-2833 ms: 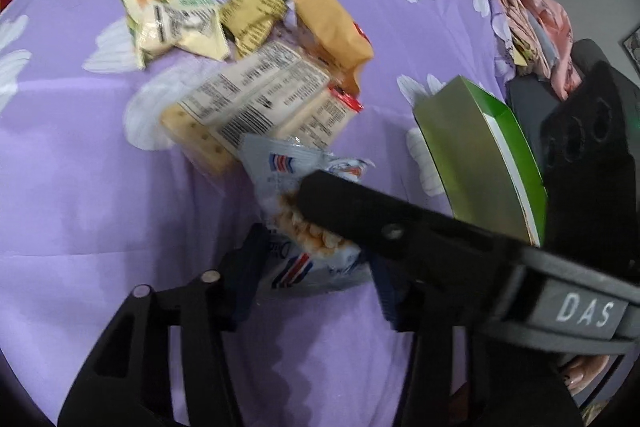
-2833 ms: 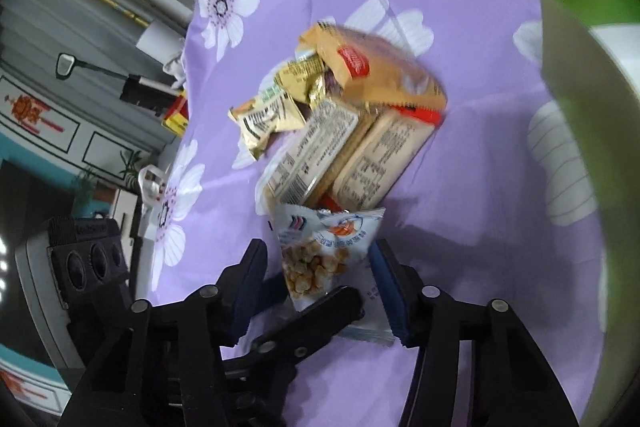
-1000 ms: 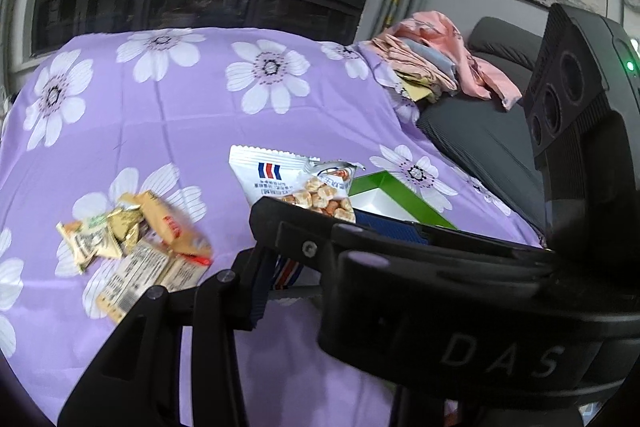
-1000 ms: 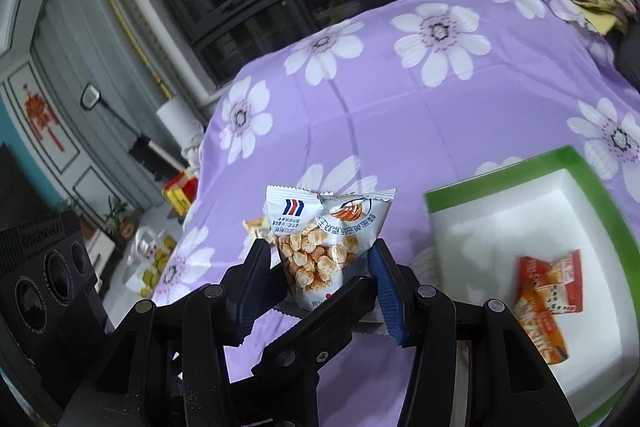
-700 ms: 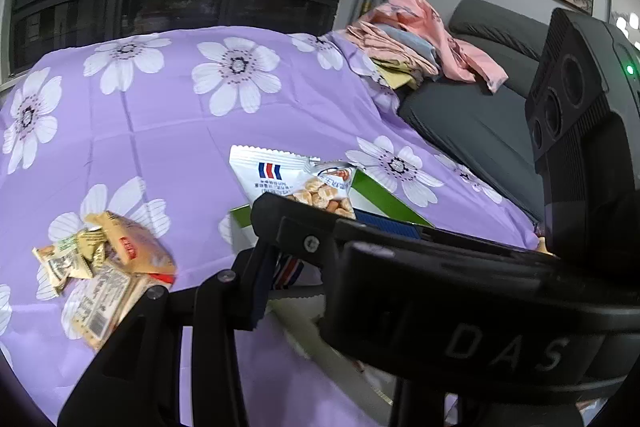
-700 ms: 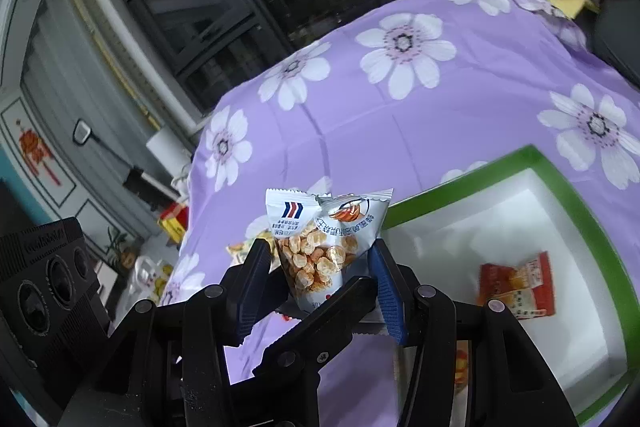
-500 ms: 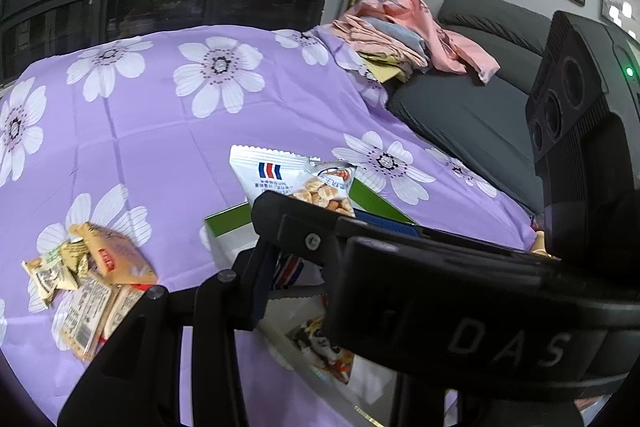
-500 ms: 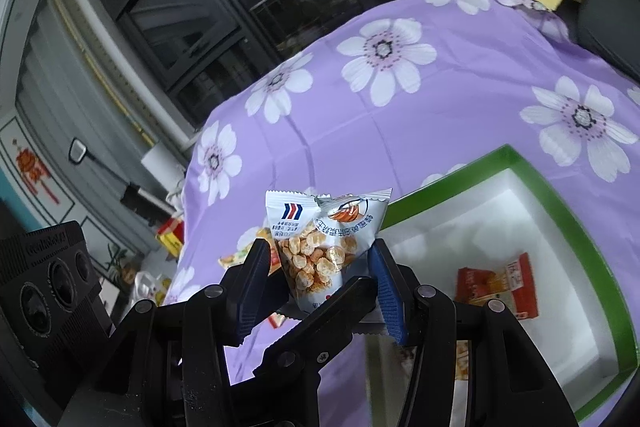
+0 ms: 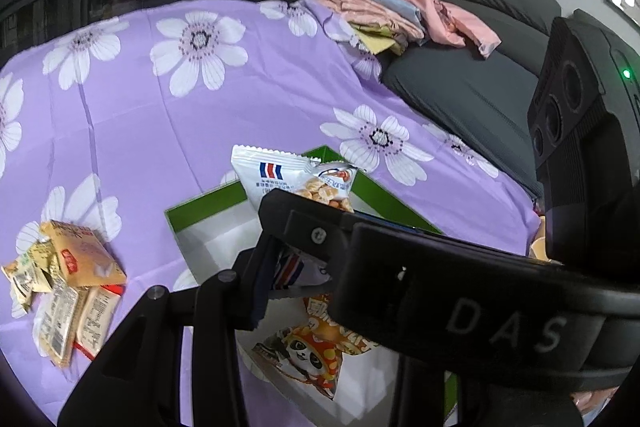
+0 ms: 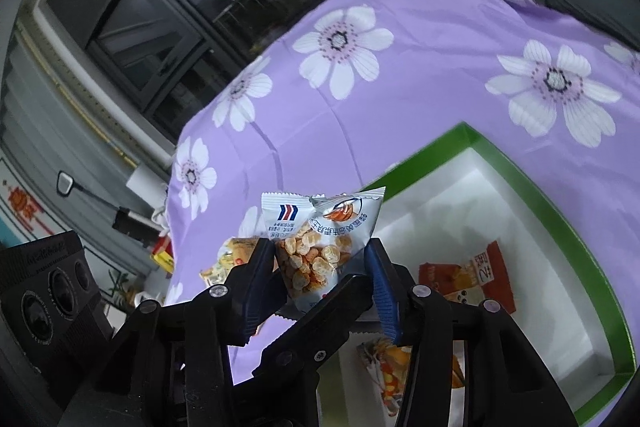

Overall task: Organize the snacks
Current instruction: 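Carry the peanut bag with the right tool over the white box, then lower the peanut bag into the box and open the right tool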

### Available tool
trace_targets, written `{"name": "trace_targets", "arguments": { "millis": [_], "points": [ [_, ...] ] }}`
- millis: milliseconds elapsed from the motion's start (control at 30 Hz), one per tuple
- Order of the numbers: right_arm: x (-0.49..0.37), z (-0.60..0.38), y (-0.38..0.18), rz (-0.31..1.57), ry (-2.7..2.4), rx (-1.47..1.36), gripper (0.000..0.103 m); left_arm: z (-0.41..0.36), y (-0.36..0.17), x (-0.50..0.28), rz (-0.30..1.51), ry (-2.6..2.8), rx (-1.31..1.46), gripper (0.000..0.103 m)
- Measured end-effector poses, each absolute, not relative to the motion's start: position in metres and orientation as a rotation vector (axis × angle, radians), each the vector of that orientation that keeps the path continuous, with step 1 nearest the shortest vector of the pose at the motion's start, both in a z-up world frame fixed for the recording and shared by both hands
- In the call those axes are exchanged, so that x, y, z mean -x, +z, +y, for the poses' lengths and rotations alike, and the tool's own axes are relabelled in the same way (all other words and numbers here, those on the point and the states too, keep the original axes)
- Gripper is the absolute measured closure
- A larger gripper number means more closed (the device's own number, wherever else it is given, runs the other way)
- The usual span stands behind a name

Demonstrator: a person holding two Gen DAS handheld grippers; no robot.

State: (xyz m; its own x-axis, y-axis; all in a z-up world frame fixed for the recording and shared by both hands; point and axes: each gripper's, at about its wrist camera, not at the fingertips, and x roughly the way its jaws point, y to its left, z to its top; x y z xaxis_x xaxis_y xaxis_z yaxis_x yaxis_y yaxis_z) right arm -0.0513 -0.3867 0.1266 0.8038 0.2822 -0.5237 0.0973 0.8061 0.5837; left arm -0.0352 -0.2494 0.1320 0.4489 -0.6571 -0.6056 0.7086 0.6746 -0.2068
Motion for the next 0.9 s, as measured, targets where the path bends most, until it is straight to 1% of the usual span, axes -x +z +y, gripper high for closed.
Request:
{"name": "trace_targets", "arguments": {
  "millis": [233, 900],
  "points": [
    [0.044, -0.397, 0.11, 0.697, 0.067, -0.683, 0.055, -0.258, 0.12, 0.028, 0.769, -0.854, -0.082, 0.066],
    [0.029, -0.412, 0.08, 0.811, 0.024, -0.764, 0.056, -0.273, 0.094, 0.011, 0.902, -0.84, -0.089, 0.067]
  ]
}}
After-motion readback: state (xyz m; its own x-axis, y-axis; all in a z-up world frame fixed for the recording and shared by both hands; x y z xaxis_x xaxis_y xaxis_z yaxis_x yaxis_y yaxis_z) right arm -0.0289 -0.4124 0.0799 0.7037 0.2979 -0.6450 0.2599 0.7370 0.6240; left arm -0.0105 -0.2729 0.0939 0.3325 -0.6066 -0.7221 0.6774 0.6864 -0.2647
